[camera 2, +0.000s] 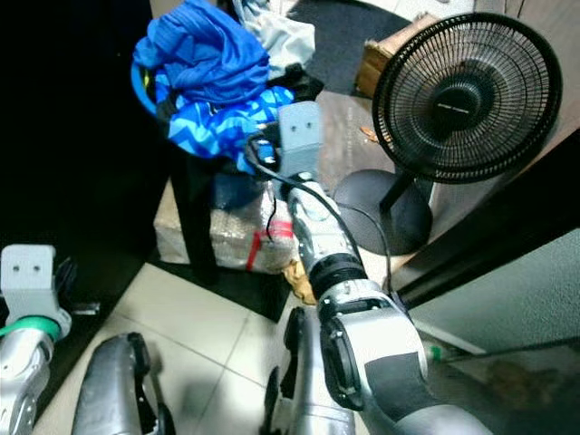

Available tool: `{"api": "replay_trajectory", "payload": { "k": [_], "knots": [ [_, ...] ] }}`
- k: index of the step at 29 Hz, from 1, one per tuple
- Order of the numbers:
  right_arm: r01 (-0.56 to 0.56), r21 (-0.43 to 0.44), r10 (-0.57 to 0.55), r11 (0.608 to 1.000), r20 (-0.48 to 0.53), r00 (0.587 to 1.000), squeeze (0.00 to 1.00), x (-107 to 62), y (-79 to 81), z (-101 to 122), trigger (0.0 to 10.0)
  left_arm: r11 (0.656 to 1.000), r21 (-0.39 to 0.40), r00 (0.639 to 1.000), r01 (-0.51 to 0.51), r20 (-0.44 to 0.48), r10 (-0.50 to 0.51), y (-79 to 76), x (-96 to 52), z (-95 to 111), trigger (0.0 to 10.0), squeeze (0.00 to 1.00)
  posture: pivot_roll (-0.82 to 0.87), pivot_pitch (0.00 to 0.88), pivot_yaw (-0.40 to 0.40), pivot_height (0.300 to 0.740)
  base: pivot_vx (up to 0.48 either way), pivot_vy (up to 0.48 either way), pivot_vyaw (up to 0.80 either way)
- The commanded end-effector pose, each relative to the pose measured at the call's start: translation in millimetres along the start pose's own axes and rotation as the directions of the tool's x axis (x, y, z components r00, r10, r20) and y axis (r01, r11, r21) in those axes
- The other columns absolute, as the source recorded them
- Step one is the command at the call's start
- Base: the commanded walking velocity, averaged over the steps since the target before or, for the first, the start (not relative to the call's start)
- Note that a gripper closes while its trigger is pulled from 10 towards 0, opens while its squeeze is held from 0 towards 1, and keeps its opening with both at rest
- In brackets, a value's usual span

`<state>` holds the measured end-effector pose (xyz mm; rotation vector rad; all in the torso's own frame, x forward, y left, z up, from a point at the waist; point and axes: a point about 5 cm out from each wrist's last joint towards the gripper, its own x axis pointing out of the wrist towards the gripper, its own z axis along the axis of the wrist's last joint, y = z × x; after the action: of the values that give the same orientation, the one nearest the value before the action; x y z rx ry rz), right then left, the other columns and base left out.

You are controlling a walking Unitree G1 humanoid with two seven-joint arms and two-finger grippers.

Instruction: Clothes washing

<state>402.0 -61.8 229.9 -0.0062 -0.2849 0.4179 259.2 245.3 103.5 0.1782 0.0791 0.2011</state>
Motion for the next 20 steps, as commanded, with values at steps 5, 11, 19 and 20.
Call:
{"api": "replay_trajectory", "payload": {
  "k": [5, 11, 19, 20],
  "knots": [
    [-0.024, 0.008, 0.024, 1.000, -0.045, 0.999, 0.00, -4.2, 4.6, -12.8, 10.0, 1.000, -0.006, 0.999, -0.018, -0.051, 0.018, 2.7, -9.1, -7.9, 10.0, 0.00, 0.17, 0.305, -0.093, 0.445, 0.000, 0.000, 0.00],
    [-0.042, -0.026, 0.039, 0.999, -0.111, 0.993, 0.00, -7.6, 5.9, -23.7, 7.1, 1.000, -0.005, 0.998, -0.026, -0.058, 0.025, 3.3, -11.6, -6.3, 10.0, 0.00, 0.17, 0.308, -0.098, 0.445, 0.000, 0.000, 0.00],
    [0.048, -0.097, -0.066, 0.994, -0.195, 0.979, 0.00, -9.7, -8.1, -30.2, 10.0, 1.000, -0.005, 0.998, -0.024, -0.065, 0.024, 2.6, -12.9, -6.0, 10.0, 0.00, 0.17, 0.313, -0.089, 0.445, 0.000, 0.000, 0.00],
    [0.048, -0.097, -0.066, 0.994, -0.195, 0.979, 0.00, -9.7, -8.1, -30.2, 10.0, 1.000, -0.005, 0.998, -0.024, -0.065, 0.024, 2.6, -12.9, -6.0, 10.0, 0.00, 0.17, 0.313, -0.089, 0.445, 0.000, 0.000, 0.00]
  ]
}}
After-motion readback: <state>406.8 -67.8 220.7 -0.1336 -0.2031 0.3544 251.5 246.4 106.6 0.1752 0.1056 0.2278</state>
